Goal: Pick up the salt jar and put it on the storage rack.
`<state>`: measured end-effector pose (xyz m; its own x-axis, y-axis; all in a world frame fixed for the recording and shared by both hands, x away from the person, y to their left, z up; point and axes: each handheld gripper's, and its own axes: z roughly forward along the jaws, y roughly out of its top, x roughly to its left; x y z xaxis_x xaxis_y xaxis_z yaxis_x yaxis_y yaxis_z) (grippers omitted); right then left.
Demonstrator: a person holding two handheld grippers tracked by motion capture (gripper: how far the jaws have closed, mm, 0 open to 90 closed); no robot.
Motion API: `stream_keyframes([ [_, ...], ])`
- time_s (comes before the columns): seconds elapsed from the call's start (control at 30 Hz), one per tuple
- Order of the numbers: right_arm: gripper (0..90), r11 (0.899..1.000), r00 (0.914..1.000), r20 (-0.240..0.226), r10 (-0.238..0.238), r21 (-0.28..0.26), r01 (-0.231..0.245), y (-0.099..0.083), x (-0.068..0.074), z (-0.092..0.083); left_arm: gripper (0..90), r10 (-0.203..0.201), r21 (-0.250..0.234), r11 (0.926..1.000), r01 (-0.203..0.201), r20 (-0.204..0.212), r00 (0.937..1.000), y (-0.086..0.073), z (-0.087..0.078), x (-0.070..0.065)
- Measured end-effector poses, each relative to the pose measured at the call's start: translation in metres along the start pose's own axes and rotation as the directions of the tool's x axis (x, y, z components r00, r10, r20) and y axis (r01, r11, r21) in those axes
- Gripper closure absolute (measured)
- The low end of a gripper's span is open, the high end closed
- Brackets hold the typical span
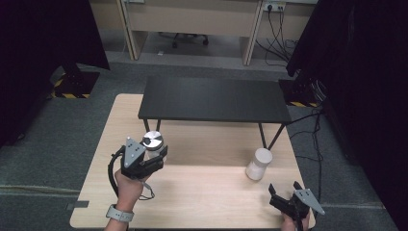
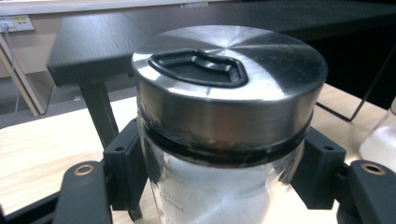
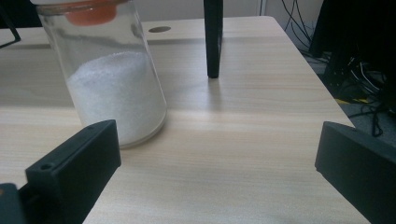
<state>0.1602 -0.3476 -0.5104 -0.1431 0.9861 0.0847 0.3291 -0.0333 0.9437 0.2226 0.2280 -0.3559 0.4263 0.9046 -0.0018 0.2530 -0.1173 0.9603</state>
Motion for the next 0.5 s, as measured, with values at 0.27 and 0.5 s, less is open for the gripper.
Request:
stream_keyframes([
  [0.27,0.3,1.000,1.0000,-0.007,0.006,-0.014,-0.006,-0.002,-0.002,-0.001,30.9,-0.009,-0.008,0.9999,0.009,-0.036,0.9993,0.026,0.002,-0.004],
  [0.5,0.3,1.000,0.9999,-0.010,0.009,-0.018,-0.009,-0.003,-0.002,-0.001,31.0,-0.012,-0.027,0.9996,0.011,-0.055,0.9984,0.042,0.002,-0.006],
])
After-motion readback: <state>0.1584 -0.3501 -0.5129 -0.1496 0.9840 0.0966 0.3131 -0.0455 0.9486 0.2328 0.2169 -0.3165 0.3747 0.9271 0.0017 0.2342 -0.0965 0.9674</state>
